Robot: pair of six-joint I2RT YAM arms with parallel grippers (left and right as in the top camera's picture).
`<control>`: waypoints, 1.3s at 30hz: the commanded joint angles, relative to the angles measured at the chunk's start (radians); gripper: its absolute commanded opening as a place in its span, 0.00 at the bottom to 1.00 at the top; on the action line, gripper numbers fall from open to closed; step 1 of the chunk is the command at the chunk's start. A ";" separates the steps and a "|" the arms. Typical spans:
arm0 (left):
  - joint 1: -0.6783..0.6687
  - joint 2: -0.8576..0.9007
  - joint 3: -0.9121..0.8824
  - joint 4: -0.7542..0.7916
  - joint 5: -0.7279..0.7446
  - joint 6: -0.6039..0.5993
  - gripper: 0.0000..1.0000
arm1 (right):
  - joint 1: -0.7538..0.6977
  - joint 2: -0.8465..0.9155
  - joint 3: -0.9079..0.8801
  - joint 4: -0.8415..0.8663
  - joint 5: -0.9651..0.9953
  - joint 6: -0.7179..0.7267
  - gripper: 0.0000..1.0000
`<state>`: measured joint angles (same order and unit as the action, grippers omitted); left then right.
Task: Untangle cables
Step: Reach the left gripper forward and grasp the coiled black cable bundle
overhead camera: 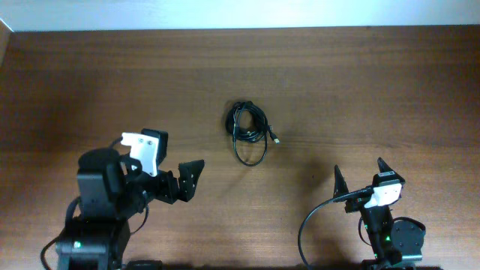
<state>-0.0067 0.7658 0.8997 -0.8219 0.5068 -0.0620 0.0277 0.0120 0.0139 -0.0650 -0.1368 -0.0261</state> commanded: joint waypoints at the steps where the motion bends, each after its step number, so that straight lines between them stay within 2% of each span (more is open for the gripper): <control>1: -0.006 0.027 0.019 -0.009 0.055 -0.005 0.99 | -0.002 -0.008 -0.008 0.001 -0.006 0.004 0.98; 7: -0.006 0.087 0.019 0.002 0.073 -0.013 1.00 | -0.002 -0.008 -0.008 0.002 -0.006 0.004 0.98; 9: -0.006 0.108 0.021 0.002 0.045 -0.069 0.95 | -0.002 -0.008 -0.008 0.001 -0.006 0.003 0.99; 12: -0.008 0.131 0.045 0.001 0.023 -0.075 0.90 | -0.002 -0.008 -0.008 0.001 -0.006 0.004 0.98; 15: -0.105 0.169 0.120 0.001 -0.169 -0.132 0.88 | -0.002 -0.008 -0.008 0.001 -0.006 0.003 0.98; 19: -0.273 0.256 0.193 0.006 -0.362 -0.131 0.86 | -0.002 -0.008 -0.008 0.002 -0.006 0.003 0.99; 21: -0.365 0.337 0.200 0.086 -0.434 -0.107 0.84 | -0.002 -0.008 -0.008 0.001 -0.006 0.004 0.99; 25: -0.422 0.486 0.200 0.277 -0.434 0.065 0.77 | -0.002 -0.008 -0.008 0.001 -0.006 0.004 0.98; 29: -0.423 0.661 0.200 0.390 -0.486 0.067 0.78 | -0.002 -0.008 -0.008 0.002 -0.006 0.004 0.98; 33: -0.423 0.826 0.200 0.527 -0.489 0.067 0.72 | -0.002 -0.008 -0.008 0.001 -0.006 0.004 0.98; 37: -0.423 0.968 0.200 0.678 -0.491 0.067 0.72 | -0.002 -0.008 -0.008 0.001 -0.006 0.003 0.98; 39: -0.423 1.025 0.200 0.711 -0.542 0.067 0.70 | -0.002 -0.008 -0.008 0.002 -0.006 0.004 0.98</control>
<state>-0.4263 1.7023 1.0874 -0.1482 0.0227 -0.0139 0.0277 0.0120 0.0135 -0.0647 -0.1364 -0.0265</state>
